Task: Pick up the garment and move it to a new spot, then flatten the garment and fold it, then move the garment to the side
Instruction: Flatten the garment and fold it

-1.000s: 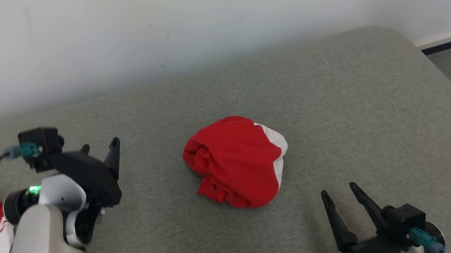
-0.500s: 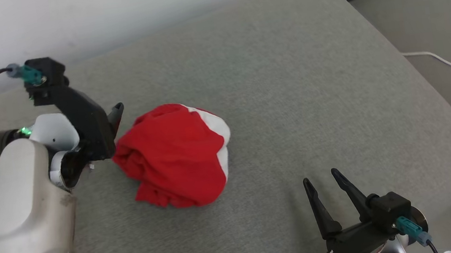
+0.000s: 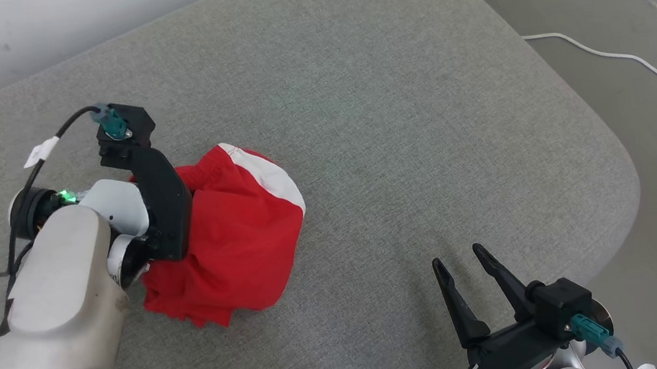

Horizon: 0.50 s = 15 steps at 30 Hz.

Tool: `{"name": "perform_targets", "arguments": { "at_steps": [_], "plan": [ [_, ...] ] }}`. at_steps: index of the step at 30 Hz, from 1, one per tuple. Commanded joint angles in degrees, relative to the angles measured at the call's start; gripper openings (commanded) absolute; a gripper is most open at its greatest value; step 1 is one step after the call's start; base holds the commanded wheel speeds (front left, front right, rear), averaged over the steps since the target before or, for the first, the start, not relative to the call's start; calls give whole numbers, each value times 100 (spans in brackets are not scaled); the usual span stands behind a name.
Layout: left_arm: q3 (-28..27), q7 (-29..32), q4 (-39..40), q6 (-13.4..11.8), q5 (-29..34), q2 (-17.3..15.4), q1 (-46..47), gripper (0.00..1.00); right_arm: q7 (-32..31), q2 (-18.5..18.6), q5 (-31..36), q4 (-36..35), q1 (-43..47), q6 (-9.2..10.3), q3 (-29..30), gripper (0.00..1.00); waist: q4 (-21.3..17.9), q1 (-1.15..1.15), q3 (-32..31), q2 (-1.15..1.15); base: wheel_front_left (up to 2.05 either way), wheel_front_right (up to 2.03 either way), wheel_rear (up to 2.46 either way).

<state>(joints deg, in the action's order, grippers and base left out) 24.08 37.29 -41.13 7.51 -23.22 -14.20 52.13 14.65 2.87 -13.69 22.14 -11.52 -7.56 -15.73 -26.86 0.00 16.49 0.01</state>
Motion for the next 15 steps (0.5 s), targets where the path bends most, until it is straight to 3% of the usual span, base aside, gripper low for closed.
{"name": "perform_targets", "arguments": {
  "at_steps": [1,4,5,6,10,15],
  "plan": [
    [51,-48,-37,-9,51,-30,60,100,22,0,-34,10,-32,14,-8,100,-20,0,23,-1,0,0,0],
    [244,-73,-182,-9,138,-52,104,100,32,1,-38,17,-42,14,-13,100,-17,0,41,-1,0,0,0],
    [331,-72,-218,-9,190,-65,127,67,34,1,-45,21,-48,14,-10,100,-13,0,47,-1,0,0,0],
    [366,-112,-255,-9,165,-60,140,0,36,1,-48,23,-52,14,-11,100,-5,0,49,-1,0,0,0],
    [383,-443,-239,-10,-16,104,221,0,46,2,-59,46,-44,14,-1,100,58,0,21,-1,0,0,0],
    [201,-1656,130,-9,-287,435,519,0,43,1,-26,79,-71,14,60,100,250,0,-69,-1,0,0,0]
  ]
}}
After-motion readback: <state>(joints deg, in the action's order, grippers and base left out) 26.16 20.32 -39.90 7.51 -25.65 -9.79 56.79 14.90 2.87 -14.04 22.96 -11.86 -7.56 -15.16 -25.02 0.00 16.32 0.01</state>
